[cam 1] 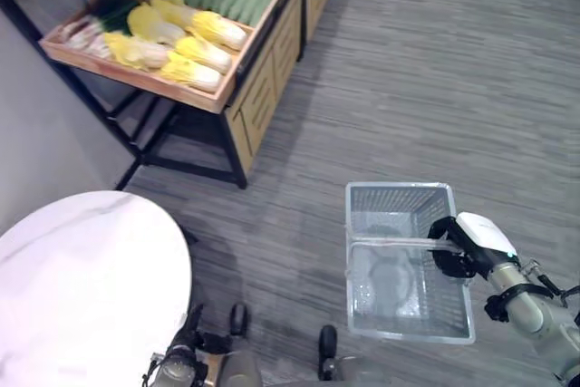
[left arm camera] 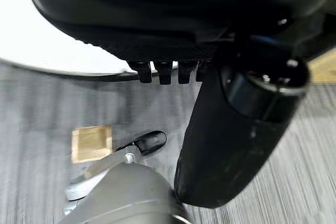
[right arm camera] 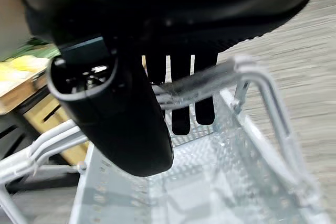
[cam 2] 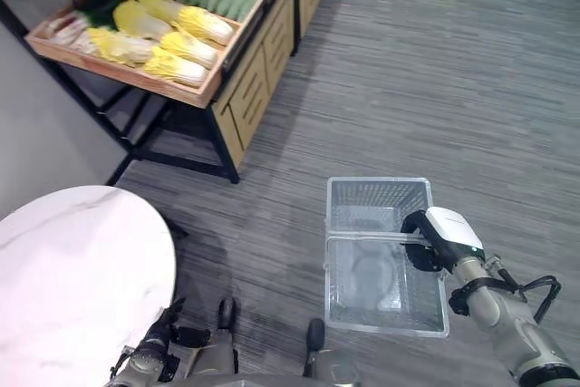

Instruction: Get the vegetables into the basket

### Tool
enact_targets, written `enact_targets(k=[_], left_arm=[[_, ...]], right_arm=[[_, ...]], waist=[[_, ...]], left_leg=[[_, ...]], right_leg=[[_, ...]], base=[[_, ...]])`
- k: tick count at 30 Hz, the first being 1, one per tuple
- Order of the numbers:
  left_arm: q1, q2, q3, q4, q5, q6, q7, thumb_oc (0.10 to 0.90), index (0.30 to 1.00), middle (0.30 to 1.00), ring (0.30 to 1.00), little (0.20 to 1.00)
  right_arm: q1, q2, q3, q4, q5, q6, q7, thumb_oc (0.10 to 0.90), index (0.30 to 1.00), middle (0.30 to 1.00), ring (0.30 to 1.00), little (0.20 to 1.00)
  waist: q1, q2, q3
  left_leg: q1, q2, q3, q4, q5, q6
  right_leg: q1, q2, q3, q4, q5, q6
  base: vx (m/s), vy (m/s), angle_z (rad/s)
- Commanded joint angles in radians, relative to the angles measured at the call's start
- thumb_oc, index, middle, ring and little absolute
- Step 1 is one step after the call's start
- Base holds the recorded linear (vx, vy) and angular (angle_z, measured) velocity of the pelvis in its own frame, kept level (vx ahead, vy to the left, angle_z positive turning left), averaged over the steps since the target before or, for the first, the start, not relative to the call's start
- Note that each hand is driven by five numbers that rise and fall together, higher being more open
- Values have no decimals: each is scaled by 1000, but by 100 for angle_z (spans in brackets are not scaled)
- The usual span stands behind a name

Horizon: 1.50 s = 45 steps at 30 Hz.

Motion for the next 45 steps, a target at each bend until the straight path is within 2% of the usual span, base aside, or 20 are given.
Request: enact_targets(k=[1,4,7,11,15,18,22,26,28,30,32,33,35,37,38,40,42,43,44,45], left_arm=[[16,43,-45,14,8,8,-5,900,1000,1000,1000,1000],[3,55,-53,20,13,5,-11,900,1000,1000,1000,1000],[2,67,-50,16,18,3,-7,900,1000,1000,1000,1000],[0,79,-45,13,26,-1,-5,900,1000,1000,1000,1000],[-6,102,-42,-2,40,1,-8,900,1000,1000,1000,1000],[-7,118,-28,-17,34,3,-5,900,1000,1000,1000,1000],[-17,127,-20,-22,22,-2,-8,900,1000,1000,1000,1000],[-13,123,-9,-18,22,-3,-11,900,1000,1000,1000,1000],[-12,117,-9,-24,24,1,-15,900,1000,1000,1000,1000],[-4,103,-14,-26,26,3,-20,900,1000,1000,1000,1000],[-4,93,-20,-26,18,3,-19,900,1000,1000,1000,1000],[-5,89,-22,-30,14,6,-20,900,1000,1000,1000,1000],[-13,83,-36,-35,8,5,-20,900,1000,1000,1000,1000],[-22,77,-43,-39,5,7,-18,900,1000,1000,1000,1000],[-22,76,-44,-39,5,7,-18,900,1000,1000,1000,1000],[-45,70,-50,-49,-17,8,-9,900,1000,1000,1000,1000],[-62,65,-70,-53,-19,8,-5,900,1000,1000,1000,1000],[-56,65,-80,-59,-11,4,2,900,1000,1000,1000,1000],[-55,64,-81,-59,-11,4,3,900,1000,1000,1000,1000],[-45,62,-80,-49,-6,10,10,900,1000,1000,1000,1000]], right_arm=[[-169,3,-74,-68,81,-54,-84,400,300,300,300,300],[-198,49,-46,22,60,-27,-102,400,300,300,300,300],[-201,82,-47,54,60,-22,-113,400,300,300,300,300],[-183,116,-63,83,59,-15,-122,400,300,300,300,300],[-171,140,-73,76,55,-14,-123,400,300,300,300,300],[-168,152,-62,75,52,-16,-115,400,300,300,300,300],[-174,149,-61,68,52,-16,-118,400,300,300,300,300],[-184,148,-55,48,43,-18,-124,400,300,300,300,300],[-174,147,-52,28,34,-16,-118,400,300,300,300,300],[-136,145,-65,0,26,-15,-109,400,300,300,300,300],[-131,136,-71,-4,35,-17,-108,400,300,300,300,300],[-129,128,-75,-14,41,-21,-106,400,300,300,300,300],[-124,118,-86,-18,57,-24,-112,400,300,300,300,300],[-124,106,-89,-17,68,-27,-113,400,300,300,300,300],[-124,106,-90,-18,68,-27,-113,400,300,300,300,300],[-124,88,-97,-8,82,-25,-126,400,300,300,300,300],[-104,86,-127,8,90,-14,-140,400,300,300,300,300],[-97,91,-132,17,84,-10,-150,400,300,300,300,300],[-96,91,-132,18,84,-11,-150,400,300,300,300,300],[-100,97,-126,35,78,-5,-159,400,300,300,300,300]], waist=[[31,-36,-13],[38,-58,-24],[37,-65,-32],[29,-70,-37],[22,-58,-17],[18,-53,1],[7,-58,14],[-3,-67,23],[-9,-69,23],[-17,-66,2],[-19,-54,-6],[-19,-41,-8],[-25,-35,-13],[-21,-32,-7],[-23,-31,-7],[-4,-54,28],[7,-57,39],[14,-44,31],[15,-46,31],[34,-21,20]], left_leg=[[28,-32,81,40,-21,45],[46,-61,150,68,-71,82],[60,-81,180,72,-92,100],[79,-108,194,61,-105,120],[104,-127,216,59,-127,148],[148,-129,247,54,-148,154],[183,-133,267,58,-179,146],[227,-130,273,87,-225,133],[248,-133,261,100,-247,129],[288,-121,233,101,-271,115],[294,-99,214,111,-264,101],[301,-72,203,131,-252,85],[275,-49,184,190,-207,55],[221,-35,162,315,-133,27],[216,-34,158,321,-135,26],[90,-50,105,535,-53,4],[-15,-24,149,378,-86,31],[-37,-7,147,234,-87,41],[-29,-9,149,222,-82,41],[-72,18,123,91,14,30]], right_leg=[[10,-131,40,96,-46,149],[-9,-178,79,95,-12,186],[-24,-201,91,105,25,206],[-43,-218,111,138,73,222],[-93,-218,94,281,84,224],[-139,-224,30,337,102,221],[-182,-233,-28,218,119,218],[-228,-247,-49,106,178,235],[-237,-244,-53,92,195,240],[-222,-217,-31,110,173,225],[-212,-196,-44,125,153,209],[-209,-174,-49,148,123,193],[-202,-156,-58,166,89,166],[-181,-139,-65,169,61,137],[-182,-138,-68,169,60,136],[-137,-139,-75,166,27,97],[-78,-155,-100,141,-3,113],[-65,-156,-97,136,-19,126],[-63,-158,-95,136,-20,126],[-36,-151,-86,138,-43,136]], base=[[174,293,-72],[146,332,-41],[93,237,-30],[75,192,-18],[42,192,-16],[73,116,-28],[116,-13,-29],[188,-86,-10],[235,-114,-3],[421,-278,43],[311,-271,64],[174,-222,8],[211,-281,16],[137,-181,33],[87,-155,18],[155,-223,8],[324,-68,54],[270,73,46],[386,184,25],[359,174,8]])
